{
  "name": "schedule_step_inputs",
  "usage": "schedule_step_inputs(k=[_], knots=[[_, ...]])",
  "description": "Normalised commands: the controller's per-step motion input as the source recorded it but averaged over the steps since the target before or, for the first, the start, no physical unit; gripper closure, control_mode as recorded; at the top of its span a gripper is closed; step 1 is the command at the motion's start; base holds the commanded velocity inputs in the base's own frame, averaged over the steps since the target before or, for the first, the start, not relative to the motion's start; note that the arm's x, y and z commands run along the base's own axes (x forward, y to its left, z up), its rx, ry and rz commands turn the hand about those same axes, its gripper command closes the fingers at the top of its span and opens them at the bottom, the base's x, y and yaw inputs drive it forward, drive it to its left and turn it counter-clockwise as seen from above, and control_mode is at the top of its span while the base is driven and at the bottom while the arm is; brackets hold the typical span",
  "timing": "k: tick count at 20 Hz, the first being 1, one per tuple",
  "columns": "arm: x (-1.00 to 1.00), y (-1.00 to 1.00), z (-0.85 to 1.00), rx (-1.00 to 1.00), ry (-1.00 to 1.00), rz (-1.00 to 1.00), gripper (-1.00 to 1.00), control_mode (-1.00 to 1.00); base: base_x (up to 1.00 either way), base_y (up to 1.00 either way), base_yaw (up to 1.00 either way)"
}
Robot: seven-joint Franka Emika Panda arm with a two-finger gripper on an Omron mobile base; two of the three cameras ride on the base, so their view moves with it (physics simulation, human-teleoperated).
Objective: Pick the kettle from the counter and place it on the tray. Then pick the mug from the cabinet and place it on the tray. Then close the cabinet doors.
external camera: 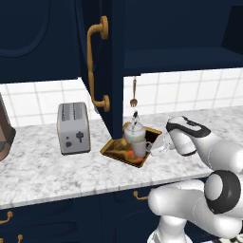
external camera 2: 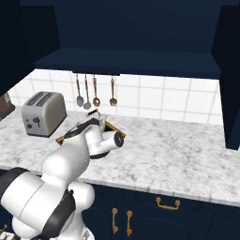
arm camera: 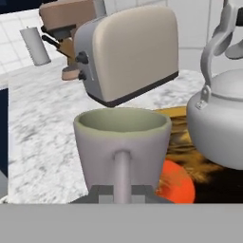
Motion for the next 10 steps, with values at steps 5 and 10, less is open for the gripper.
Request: schedule_step_inputs(k=[5, 10], knots=[[0.14, 0.02, -0.20, 0.00, -0.03, 0.00, 1.00, -1.00, 0.00, 0.00, 0.00], [0.10, 0.05, -0.20, 0.00, -0.04, 0.00, 1.00, -1.00, 0.00, 0.00, 0.00]])
